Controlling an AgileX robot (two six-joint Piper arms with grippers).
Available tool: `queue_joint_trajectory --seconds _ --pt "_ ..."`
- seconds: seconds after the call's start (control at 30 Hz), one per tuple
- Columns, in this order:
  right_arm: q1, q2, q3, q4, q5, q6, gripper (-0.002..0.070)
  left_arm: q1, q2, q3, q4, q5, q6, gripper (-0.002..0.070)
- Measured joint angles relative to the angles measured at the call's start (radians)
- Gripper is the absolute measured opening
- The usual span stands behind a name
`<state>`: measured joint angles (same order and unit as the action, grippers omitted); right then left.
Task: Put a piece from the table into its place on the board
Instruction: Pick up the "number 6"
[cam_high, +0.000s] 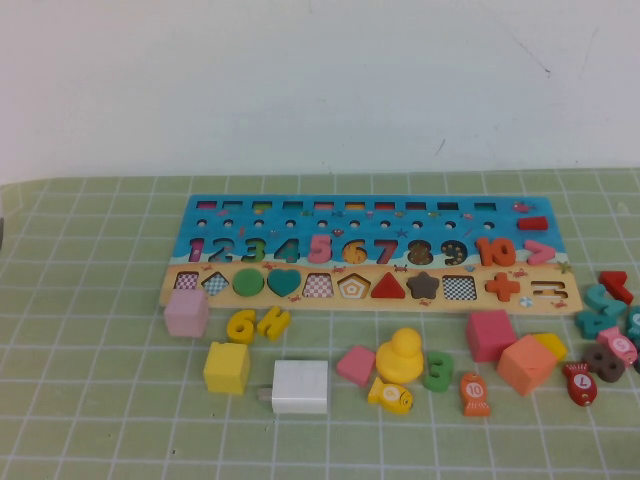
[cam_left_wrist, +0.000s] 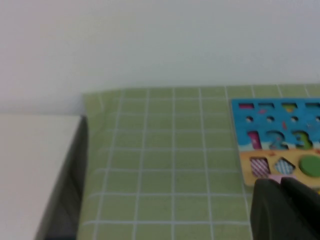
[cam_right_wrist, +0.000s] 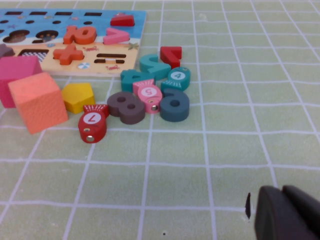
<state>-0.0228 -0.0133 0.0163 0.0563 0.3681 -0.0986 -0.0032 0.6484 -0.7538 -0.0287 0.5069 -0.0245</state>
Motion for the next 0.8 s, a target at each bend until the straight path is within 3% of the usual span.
queue_joint_trajectory --seconds 0.27,0.5,0.7,0.8 --pt "0.0 0.0 0.0 0.0 0.0 0.0 -0.0003 0.0 0.443 -0.359 -0.24 0.335 0.249 -0.0002" --pt "0.0 0.0 0.0 0.0 0.0 0.0 -0.0003 -0.01 0.703 -0.484 -0.383 0.375 0.401 -0.0002" --pt "0.0 0.0 0.0 0.0 0.0 0.0 -0.0003 -0.133 0.838 -0.546 -0.372 0.364 0.414 -0.0002" --pt "0.0 0.0 0.0 0.0 0.0 0.0 -0.0003 -0.216 0.905 -0.577 -0.319 0.363 0.343 -0.0002"
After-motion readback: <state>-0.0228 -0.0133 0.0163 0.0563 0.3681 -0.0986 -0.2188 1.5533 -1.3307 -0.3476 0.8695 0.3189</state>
